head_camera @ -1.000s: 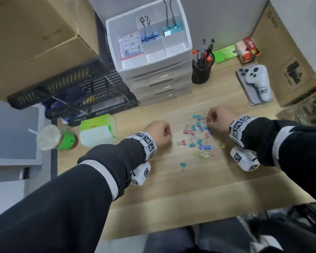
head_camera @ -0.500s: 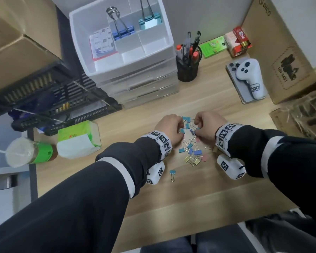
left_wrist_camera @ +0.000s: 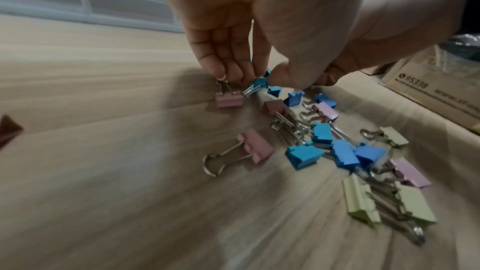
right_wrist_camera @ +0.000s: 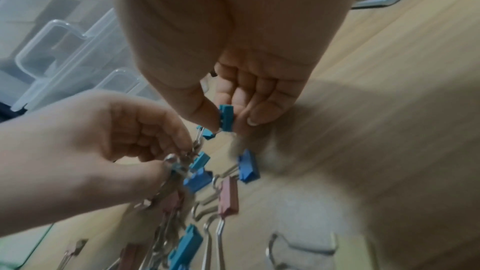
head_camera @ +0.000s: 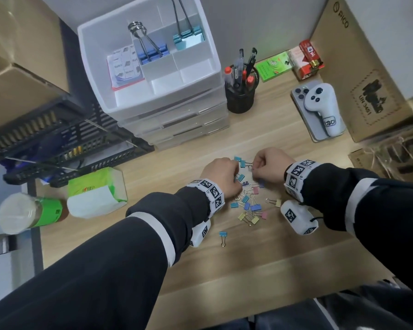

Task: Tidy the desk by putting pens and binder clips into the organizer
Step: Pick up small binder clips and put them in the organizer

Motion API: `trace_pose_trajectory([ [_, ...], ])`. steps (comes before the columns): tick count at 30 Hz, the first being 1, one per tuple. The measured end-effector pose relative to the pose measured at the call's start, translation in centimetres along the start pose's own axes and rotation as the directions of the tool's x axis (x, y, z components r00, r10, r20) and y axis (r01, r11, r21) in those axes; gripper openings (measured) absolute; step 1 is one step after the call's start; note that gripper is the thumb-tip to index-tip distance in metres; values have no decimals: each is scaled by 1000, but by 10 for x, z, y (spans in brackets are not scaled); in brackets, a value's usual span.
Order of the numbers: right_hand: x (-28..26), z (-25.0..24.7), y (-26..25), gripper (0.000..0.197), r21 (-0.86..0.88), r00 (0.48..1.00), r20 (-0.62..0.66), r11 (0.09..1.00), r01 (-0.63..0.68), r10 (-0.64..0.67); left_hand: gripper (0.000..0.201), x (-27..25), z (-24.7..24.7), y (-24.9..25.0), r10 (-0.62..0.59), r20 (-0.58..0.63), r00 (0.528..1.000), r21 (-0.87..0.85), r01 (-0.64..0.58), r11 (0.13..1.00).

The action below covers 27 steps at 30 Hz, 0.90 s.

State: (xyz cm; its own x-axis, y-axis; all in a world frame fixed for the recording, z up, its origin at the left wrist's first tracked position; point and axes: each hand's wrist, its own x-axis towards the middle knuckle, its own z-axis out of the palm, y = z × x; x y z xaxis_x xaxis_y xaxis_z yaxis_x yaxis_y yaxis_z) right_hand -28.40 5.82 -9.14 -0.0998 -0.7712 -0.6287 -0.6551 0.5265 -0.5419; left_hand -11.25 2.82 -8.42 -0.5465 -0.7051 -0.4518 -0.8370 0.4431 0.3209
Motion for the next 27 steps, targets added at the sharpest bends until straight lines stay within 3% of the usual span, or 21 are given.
trace_pose_trajectory([
  [3,5,-1,1,13,88,1000,-5,996,19,-19,31,-1,0,-3,-9,-2,1000,-91,9,996],
  [10,7,5,-7,10,34,998,8,997,68,-69,14,2,-16,-20,-160,-3,987,-298,152,942],
  [12,3,7,-12,8,-38,997,27,997,74,-73,15,4,-21,-22,-216,39,976,-384,214,898],
  [16,-5,13,-21,32,-290,996,68,954,80,-63,20,8,-30,-19,-331,170,928,-493,371,787],
  [20,-7,21,-25,32,-329,999,5,943,41,-42,17,14,-36,-17,-426,251,869,-594,486,641],
  [23,-7,23,-27,24,-321,999,38,947,26,-15,19,27,-32,-22,-432,187,882,-452,468,760],
  [27,-6,14,-24,31,-191,997,80,982,17,-2,25,36,-30,-22,-343,173,923,-401,384,831],
])
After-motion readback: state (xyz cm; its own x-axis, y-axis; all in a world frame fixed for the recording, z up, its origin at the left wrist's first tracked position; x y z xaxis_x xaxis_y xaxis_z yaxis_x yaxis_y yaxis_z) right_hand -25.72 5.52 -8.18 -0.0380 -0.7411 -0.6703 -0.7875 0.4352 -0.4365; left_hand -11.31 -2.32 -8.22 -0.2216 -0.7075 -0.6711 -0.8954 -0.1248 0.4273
